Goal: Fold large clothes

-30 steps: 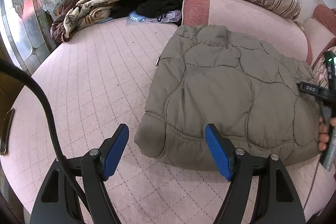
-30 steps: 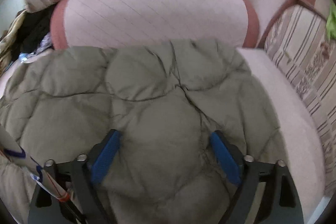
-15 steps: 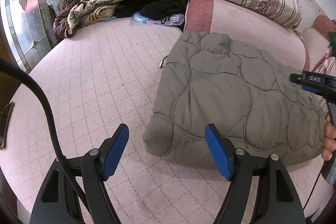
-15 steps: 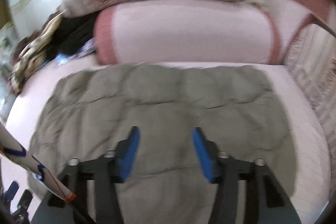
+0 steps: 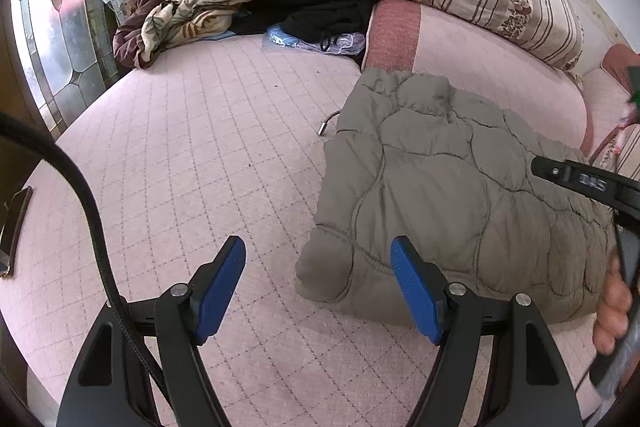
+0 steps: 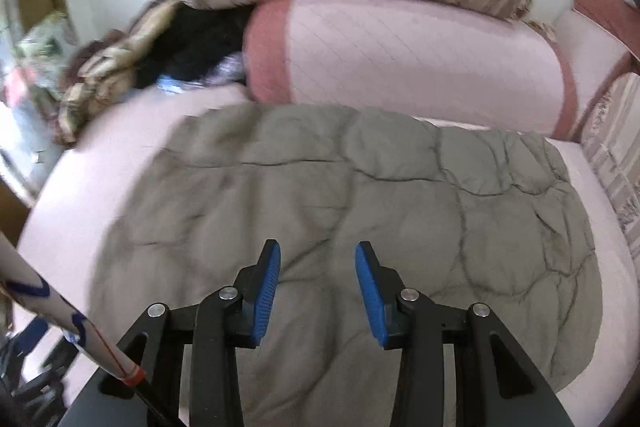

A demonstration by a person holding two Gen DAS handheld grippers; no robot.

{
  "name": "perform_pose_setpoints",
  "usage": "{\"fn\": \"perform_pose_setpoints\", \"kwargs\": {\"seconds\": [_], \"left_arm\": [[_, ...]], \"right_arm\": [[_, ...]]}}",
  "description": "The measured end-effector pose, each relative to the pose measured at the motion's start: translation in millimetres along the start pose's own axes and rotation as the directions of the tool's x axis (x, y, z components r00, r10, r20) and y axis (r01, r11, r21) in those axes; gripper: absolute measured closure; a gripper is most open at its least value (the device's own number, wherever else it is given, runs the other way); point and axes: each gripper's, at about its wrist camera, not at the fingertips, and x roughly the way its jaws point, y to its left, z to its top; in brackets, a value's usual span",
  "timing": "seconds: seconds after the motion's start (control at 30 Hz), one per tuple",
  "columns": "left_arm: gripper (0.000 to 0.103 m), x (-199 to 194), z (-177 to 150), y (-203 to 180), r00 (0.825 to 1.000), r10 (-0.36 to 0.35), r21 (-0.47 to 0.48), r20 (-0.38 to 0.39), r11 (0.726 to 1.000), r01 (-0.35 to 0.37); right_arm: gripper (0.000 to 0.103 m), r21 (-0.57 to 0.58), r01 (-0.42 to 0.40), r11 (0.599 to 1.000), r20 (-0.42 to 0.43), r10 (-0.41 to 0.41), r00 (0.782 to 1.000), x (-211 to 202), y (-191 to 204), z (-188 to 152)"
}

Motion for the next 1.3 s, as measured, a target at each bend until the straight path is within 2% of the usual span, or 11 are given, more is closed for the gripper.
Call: {"fn": "perform_pose_setpoints", "kwargs": {"seconds": [0.07,0.17,0.27,0.5,0.57,0.7,0.8,0.9,1.0,1.1,1.3], "left_arm": [[0.029,0,0,0,1.000,0.002,0.000,-0.002,1.000,-0.002],[0.029,-2,-1,-1,1.000,0.013,0.007,0.002,1.000,-0.013],[0.029,-4,-1,-2,1.000,0.011,0.007,0.007,1.000,-0.012],[0.029,-7,2,-5,1.000,0.006,0.007,0.014,1.000,-0.006],[0.029,-6,2,-5,1.000,0.008,0.007,0.008,1.000,-0.008],[0.029,0,3,-6,1.000,0.001,-0.007,-0.021,1.000,-0.001],[0.029,6,2,-7,0.999,0.001,-0.012,-0.039,1.000,-0.001],[0.029,14,1,-10,0.998,0.001,-0.016,-0.062,1.000,-0.002],[0.029,21,0,-13,0.996,-0.003,-0.020,-0.089,1.000,0.002],[0.029,25,0,-15,0.995,-0.007,-0.021,-0.104,1.000,0.005],[0.029,26,6,-13,0.995,-0.001,-0.029,-0.099,1.000,-0.002]], "right_arm": [[0.060,-0.028,-0.023,0.999,-0.019,0.022,1.000,5,13,-7],[0.060,-0.037,0.002,0.999,-0.095,-0.005,0.996,35,20,-21],[0.060,-0.054,0.027,0.998,-0.107,-0.033,0.994,51,22,-28],[0.059,-0.033,0.002,0.999,-0.085,-0.005,0.996,17,7,-26],[0.055,-0.012,0.020,1.000,-0.070,-0.021,0.997,-1,-12,-34],[0.055,0.082,0.069,0.994,-0.075,-0.063,0.995,-28,-71,-61],[0.055,0.158,0.125,0.979,-0.100,-0.110,0.989,-44,-122,-88],[0.055,0.233,0.147,0.961,-0.120,-0.122,0.985,-56,-167,-113],[0.048,0.271,0.237,0.933,-0.154,-0.201,0.967,-64,-196,-130],[0.044,0.349,0.262,0.900,-0.185,-0.208,0.960,-69,-228,-144],[0.042,0.457,0.271,0.847,-0.167,-0.217,0.962,-97,-270,-161]]}}
